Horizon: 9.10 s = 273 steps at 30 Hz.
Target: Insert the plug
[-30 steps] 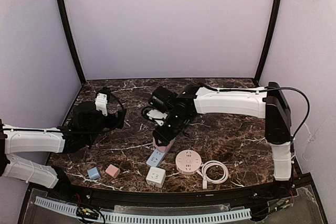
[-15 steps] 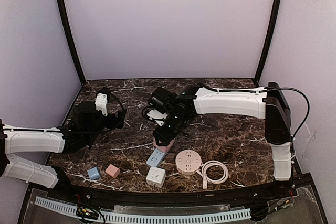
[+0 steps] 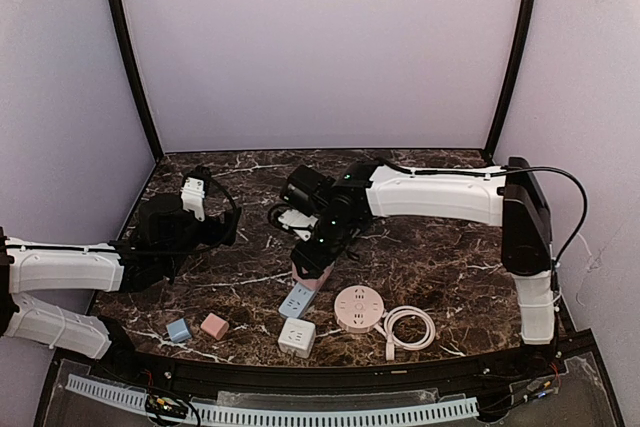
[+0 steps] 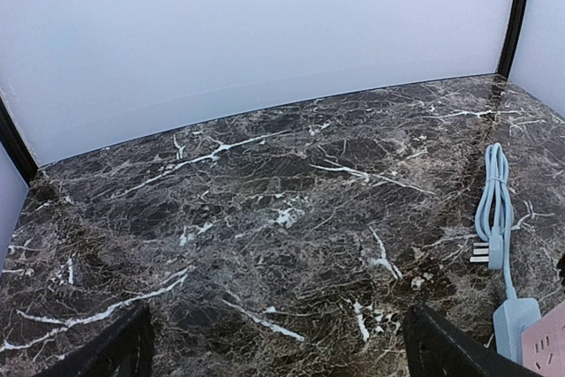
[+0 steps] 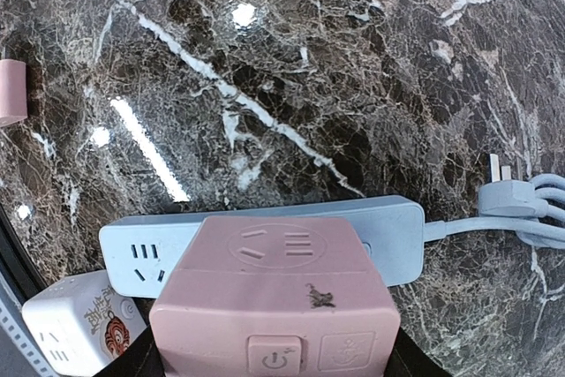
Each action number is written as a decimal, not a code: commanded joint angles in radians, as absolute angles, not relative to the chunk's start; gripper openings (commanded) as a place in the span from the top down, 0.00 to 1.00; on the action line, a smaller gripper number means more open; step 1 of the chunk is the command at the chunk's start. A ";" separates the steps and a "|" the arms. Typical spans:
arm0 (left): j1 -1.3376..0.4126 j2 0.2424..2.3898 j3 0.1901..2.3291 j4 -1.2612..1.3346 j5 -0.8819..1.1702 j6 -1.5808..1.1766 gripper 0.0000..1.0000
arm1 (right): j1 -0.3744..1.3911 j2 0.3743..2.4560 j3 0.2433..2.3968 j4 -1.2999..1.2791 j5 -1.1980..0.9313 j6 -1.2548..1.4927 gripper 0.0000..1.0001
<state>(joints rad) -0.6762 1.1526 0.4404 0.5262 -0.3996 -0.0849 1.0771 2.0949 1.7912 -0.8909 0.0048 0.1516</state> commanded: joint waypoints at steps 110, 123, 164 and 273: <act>-0.671 1.152 0.436 0.515 -0.317 -0.120 0.01 | 1.027 2.156 1.660 -0.766 0.004 0.101 0.11; -0.673 1.082 0.460 0.373 -0.230 -0.202 0.01 | 1.020 1.942 1.625 -0.714 -0.058 0.108 0.02; -0.976 1.647 1.135 -0.355 0.037 -0.248 0.02 | 0.870 1.394 1.070 -0.459 0.368 0.339 0.01; -0.420 0.986 0.650 -0.165 -0.491 -0.407 0.02 | 1.467 2.286 1.508 0.352 0.143 0.192 0.20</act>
<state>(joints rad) -0.4286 1.0027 0.6670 -0.1726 -0.4942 -0.4042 1.4498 2.2379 1.4471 0.3096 0.1097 0.1669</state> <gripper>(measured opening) 0.982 0.810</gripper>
